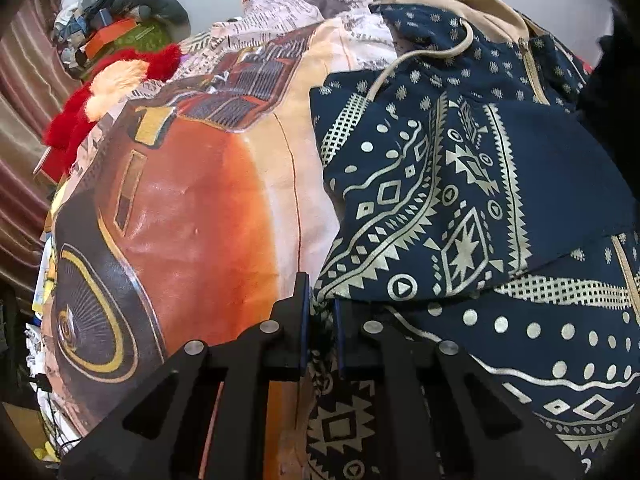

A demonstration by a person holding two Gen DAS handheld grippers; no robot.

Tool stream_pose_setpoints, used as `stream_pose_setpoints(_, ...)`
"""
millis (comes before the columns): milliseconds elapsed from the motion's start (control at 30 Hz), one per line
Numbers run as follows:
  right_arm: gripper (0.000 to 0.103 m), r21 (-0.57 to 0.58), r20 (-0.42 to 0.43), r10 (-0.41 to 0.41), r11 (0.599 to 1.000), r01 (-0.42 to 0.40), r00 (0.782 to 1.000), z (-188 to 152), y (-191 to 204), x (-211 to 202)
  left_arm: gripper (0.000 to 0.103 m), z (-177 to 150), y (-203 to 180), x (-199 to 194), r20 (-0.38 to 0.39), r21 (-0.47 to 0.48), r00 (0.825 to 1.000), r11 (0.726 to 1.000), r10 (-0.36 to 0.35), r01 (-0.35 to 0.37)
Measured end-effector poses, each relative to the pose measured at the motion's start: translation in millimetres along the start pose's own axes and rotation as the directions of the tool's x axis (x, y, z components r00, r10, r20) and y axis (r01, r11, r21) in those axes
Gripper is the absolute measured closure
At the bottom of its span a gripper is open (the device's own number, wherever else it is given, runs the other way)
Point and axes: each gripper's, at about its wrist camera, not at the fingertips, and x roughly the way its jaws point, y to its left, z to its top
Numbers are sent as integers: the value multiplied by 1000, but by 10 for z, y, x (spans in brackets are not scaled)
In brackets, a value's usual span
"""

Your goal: Fold large clothes

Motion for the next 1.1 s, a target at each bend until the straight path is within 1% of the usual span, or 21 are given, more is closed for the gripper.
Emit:
stream_pose_setpoints(200, 89, 118, -2, -37, 992, 37, 999, -190, -509, -175, 92, -86, 10, -11, -31, -7, 999, 1000, 25, -25)
stream_pose_setpoints(300, 89, 183, -15, -51, 982, 53, 999, -349, -773, -226, 92, -133, 39, 22, -52, -23, 998, 999, 40, -41)
stream_pose_setpoints(400, 89, 221, -32, -59, 973, 64, 998, -480, -948, -232, 89, -150, 95, 55, -65, -54, 998, 998, 26, -29)
stream_pose_setpoints(500, 89, 250, -75, -40, 967, 58, 996, -619, -1071, -174, 89, -145, 90, 53, -72, -58, 997, 998, 28, -32)
stream_pose_setpoints(633, 88, 232, -150, -56, 969, 90, 987, -789, -1106, -33, 89, -157, 45, 49, -82, -31, 995, 998, 50, -52)
stream_pose_setpoints(733, 87, 247, -198, -44, 965, 94, 979, -877, -1149, 42, 89, -194, 25, 13, -90, -19, 994, 998, 57, -59)
stream_pose_setpoints(800, 80, 258, -222, -53, 960, 111, 974, -915, -1183, 69, 89, -232, 16, -51, -90, -18, 995, 998, 52, -54)
stream_pose_setpoints(833, 72, 258, -227, -63, 958, 123, 972, -929, -1198, 78, 89, -246, 11, -86, -88, -19, 995, 999, 48, -50)
stream_pose_setpoints(867, 61, 256, -230, -74, 957, 133, 970, -943, -1211, 75, 89, -255, 17, -124, -85, -19, 995, 999, 43, -45)
stream_pose_setpoints(900, 55, 255, -225, -81, 957, 139, 971, -950, -1222, 63, 89, -261, 24, -167, -80, -20, 996, 999, 39, -41)
stream_pose_setpoints(933, 44, 256, -211, -88, 956, 142, 974, -961, -1241, 32, 89, -260, 28, -223, -74, -22, 997, 999, 33, -35)
stream_pose_setpoints(967, 40, 258, -202, -92, 955, 144, 975, -967, -1252, 6, 89, -252, 30, -268, -69, -23, 997, 999, 27, -29)
stream_pose_setpoints(1100, 39, 283, -175, -99, 948, 147, 980, -945, -1328, -136, 89, -142, -8, -503, -35, -15, 999, 1000, 2, -2)
